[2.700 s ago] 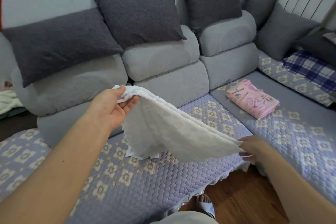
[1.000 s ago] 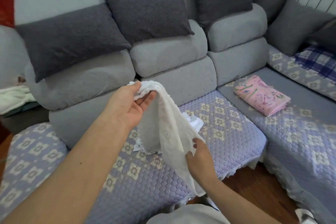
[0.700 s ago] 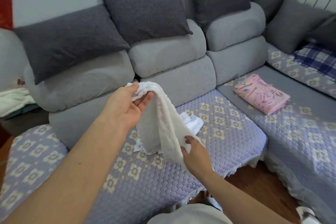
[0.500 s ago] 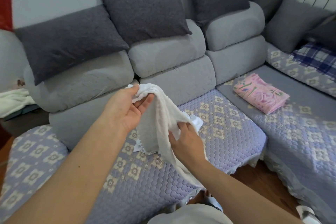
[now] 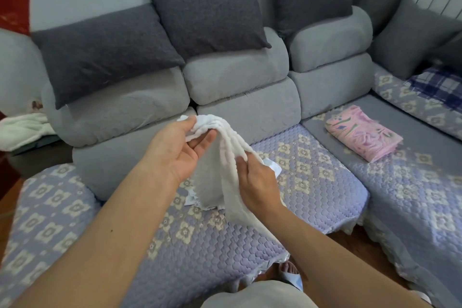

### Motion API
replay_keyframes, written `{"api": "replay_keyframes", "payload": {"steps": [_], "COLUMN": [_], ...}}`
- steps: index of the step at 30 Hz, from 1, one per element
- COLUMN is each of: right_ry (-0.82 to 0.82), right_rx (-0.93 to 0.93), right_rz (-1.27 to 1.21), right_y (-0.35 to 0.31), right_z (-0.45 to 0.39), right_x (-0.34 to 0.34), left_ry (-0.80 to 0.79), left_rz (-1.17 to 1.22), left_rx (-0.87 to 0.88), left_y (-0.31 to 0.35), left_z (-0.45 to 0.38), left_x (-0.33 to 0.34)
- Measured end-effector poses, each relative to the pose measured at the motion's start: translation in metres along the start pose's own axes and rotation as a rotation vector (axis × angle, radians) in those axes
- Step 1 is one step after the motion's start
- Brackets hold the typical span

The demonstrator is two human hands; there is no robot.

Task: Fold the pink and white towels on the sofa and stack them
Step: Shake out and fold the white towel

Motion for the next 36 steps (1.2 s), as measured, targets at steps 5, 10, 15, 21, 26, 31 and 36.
{"api": "replay_keyframes", "payload": {"steps": [5, 10, 15, 21, 26, 31, 36], "right_ry": [0.056, -0.143, -0.159, -0.050, -0.109, -0.241, -0.209], "right_rx": [0.091, 0.448, 0.740, 1.264, 1.198, 0.993, 1.066], "right_rz": [0.300, 0.411, 0.204, -0.666, -0.402, -0.071, -0.153], "right_y": [0.056, 0.141, 0.186, 0.214, 0.244, 0.240, 0.238], "right_z": [0.005, 0.024, 0.046, 0.072, 0.079, 0.085, 0.092], "right_x": [0.002, 0.002, -0.007, -0.010, -0.013, -0.008, 0.011], "left_ry": [0.008, 0.049, 0.127, 0.195, 0.176, 0.150, 0.151], "left_rz": [0.024, 0.082, 0.073, 0.036, 0.027, 0.043, 0.043], "left_rx": [0.024, 0.056, 0.054, 0.019, 0.012, 0.026, 0.028], "left_y": [0.004, 0.011, 0.009, -0.003, -0.009, -0.004, -0.001], "left_z": [-0.001, -0.005, -0.020, -0.036, -0.039, -0.036, -0.033], "left_x": [-0.004, -0.010, -0.027, -0.053, -0.053, -0.046, -0.041]}}
Point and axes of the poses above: each hand's wrist, its own z-axis away from the middle knuckle, its own x-axis out of the palm, y = z × x, the point moved 4 cm from there along -z, towards the middle knuckle, and after that the axes turned 6 degrees about z, right-handed, at the moved point
